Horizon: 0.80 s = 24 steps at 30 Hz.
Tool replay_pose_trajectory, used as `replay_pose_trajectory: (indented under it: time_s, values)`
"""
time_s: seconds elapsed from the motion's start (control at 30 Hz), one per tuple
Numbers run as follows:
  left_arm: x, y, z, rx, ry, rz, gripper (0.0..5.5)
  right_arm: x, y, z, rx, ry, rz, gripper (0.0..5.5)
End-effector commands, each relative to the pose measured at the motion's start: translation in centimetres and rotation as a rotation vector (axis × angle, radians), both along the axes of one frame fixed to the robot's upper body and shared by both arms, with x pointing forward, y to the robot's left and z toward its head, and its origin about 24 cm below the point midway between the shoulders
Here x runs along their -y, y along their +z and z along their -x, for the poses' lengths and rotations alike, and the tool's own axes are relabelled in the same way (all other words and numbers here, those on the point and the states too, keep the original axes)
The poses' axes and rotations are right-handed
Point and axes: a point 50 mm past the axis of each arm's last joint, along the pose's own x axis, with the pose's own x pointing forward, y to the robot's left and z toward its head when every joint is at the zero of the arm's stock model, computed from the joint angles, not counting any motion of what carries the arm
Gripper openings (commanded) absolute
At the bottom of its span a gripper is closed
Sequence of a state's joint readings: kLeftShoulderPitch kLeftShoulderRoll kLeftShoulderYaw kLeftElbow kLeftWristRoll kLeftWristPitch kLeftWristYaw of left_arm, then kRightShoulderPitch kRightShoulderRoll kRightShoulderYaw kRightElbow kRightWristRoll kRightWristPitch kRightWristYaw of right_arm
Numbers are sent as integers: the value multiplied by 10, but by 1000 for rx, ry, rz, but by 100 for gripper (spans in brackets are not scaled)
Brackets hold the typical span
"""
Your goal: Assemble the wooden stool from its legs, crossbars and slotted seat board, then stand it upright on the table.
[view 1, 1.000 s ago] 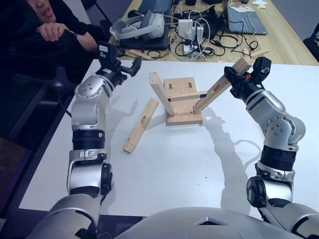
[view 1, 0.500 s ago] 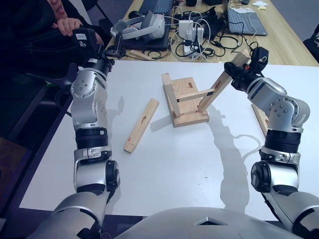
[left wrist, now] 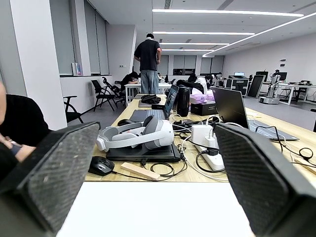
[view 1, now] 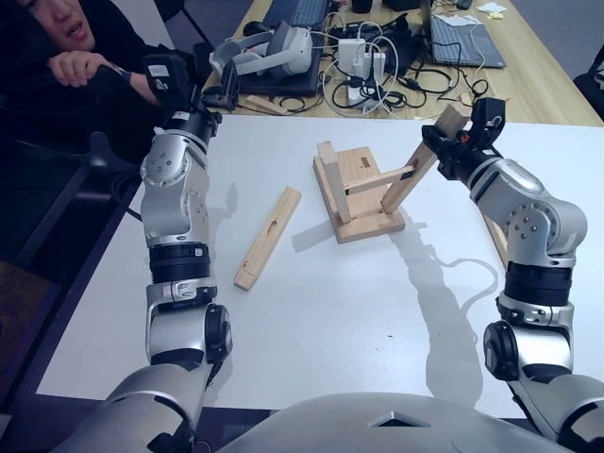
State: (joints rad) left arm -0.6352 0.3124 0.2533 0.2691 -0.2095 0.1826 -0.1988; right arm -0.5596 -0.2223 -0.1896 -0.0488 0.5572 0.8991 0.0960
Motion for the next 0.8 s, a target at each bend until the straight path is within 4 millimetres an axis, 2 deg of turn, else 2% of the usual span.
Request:
replay_pose_trajectory:
  time_s: [0.03,0.2,0.3,0.37,0.53,0.63,0.8]
  values:
    - [4,1,1,-1,-10,11,425,1,-37,5,-189,59,-5,101]
    - [19,6,2,1,-93,25,425,2,-35,7,-125,99,45,101]
    - [41,7,14,-17,-332,-11,425,0,-32,8,-67,126,55,101]
    - [46,8,23,-39,-443,-44,425,0,-31,8,-52,130,60,101]
    - [36,7,37,-107,-564,-220,425,1,-33,8,-50,127,58,101]
    - [31,9,42,-113,-621,-288,475,2,-33,8,-49,123,55,101]
    - [8,10,42,-215,-686,-344,538,-1,-32,6,-46,125,49,101]
